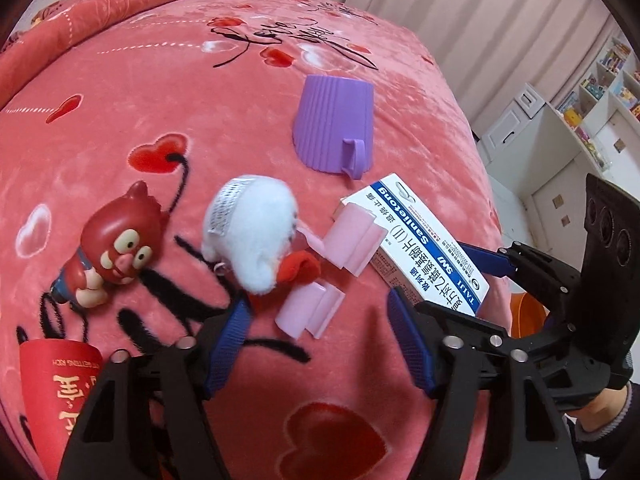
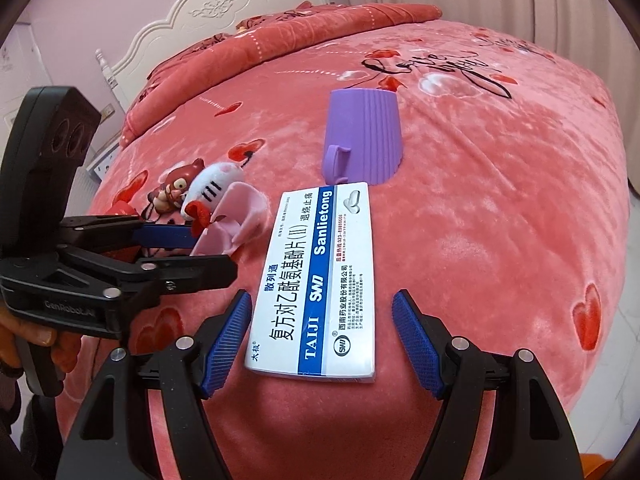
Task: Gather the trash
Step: 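Grasp the pink plastic clip with the left tool while the right tool grasps the medicine box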
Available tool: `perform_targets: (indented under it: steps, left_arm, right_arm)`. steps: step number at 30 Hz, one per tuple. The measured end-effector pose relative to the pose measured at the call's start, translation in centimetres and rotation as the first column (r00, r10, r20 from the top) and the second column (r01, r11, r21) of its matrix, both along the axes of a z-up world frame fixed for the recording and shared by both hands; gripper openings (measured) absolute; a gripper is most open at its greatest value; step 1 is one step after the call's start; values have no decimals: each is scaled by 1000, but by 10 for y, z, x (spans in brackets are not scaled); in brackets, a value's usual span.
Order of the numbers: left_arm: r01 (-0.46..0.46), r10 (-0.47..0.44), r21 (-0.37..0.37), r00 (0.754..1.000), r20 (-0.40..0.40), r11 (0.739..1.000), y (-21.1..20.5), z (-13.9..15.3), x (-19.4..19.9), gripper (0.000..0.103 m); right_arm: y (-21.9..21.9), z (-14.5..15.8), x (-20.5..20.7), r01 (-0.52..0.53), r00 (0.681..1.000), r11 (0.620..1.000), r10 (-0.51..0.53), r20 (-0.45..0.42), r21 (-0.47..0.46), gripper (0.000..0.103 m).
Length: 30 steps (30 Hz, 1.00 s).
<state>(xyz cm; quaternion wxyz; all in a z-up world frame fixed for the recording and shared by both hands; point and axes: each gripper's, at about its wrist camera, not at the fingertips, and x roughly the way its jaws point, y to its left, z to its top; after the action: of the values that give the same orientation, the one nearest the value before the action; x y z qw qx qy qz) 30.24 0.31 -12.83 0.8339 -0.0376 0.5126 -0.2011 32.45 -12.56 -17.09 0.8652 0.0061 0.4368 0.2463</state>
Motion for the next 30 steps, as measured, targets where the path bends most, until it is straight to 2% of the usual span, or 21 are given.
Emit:
perform_targets:
  steps: [3, 6, 9, 12, 13, 19, 22, 30]
  left_arm:
    - [1, -1, -26, 1000, -2, 1000, -2, -2, -1, 63]
    - [10, -10, -15, 1000, 1, 1000, -7, -5, 5, 60]
    - [24, -24, 6, 1000, 7, 1000, -11, -8, 9, 53]
    - [20, -20, 20, 1000, 12, 1000, -10, -12, 11, 40]
    - [13, -13, 21, 1000, 16, 1000, -8, -13, 11, 35]
    - [19, -20, 28, 999, 40, 999, -7, -11, 4, 35]
    - [22, -23, 16, 999, 36, 1000, -4, -7, -6, 34]
    - [10, -10, -12, 1000, 21, 1000, -2, 3, -45, 34]
  right_arm:
    - [3, -2, -1, -8, 1000, 1000, 8, 6, -8, 72]
    - [5, -6, -1, -17, 1000, 999, 17, 17, -37, 69]
    - [3, -8, -1, -18, 1000, 999, 18, 17, -34, 66]
    - [2, -10, 0, -17, 1000, 999, 18, 24, -46, 57]
    - [1, -11, 1, -22, 999, 999, 23, 28, -46, 57]
    - [-1, -8, -2, -27, 998, 999, 30, 49, -45, 57]
    - [-7, -7, -6, -19, 999, 1000, 20, 33, -23, 57]
    - [-23, 5, -41, -3, 1000, 1000, 2, 9, 19, 57]
